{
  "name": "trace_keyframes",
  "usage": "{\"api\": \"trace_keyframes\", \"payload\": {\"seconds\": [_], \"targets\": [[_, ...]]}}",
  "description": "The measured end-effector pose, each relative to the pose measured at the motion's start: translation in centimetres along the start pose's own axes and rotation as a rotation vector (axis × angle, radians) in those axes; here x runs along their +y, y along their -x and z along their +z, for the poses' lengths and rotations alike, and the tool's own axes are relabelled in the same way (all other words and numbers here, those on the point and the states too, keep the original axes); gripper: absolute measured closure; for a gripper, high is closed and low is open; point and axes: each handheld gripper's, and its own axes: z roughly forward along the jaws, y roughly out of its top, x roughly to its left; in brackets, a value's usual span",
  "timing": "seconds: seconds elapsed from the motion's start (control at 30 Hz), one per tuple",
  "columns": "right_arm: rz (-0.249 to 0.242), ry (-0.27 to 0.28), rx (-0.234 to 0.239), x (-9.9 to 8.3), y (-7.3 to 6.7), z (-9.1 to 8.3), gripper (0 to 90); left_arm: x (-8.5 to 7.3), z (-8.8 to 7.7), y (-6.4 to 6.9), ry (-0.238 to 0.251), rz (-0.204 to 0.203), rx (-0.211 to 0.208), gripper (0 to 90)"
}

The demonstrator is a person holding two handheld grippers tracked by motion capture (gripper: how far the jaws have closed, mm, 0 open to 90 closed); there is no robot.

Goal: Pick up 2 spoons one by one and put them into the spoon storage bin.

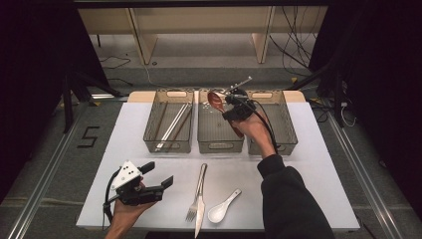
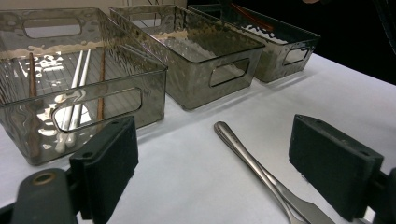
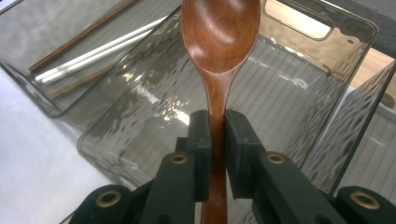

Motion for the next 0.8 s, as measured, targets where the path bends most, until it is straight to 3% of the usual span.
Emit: {"api": "trace_keyframes", "payload": {"seconds": [0.8], "targets": [[0.019,-0.003,-0.032,0.7,0.0,2.3,81.8,0.0,0.0,0.0,0.003,-0.003,0.0,15.2]]}}
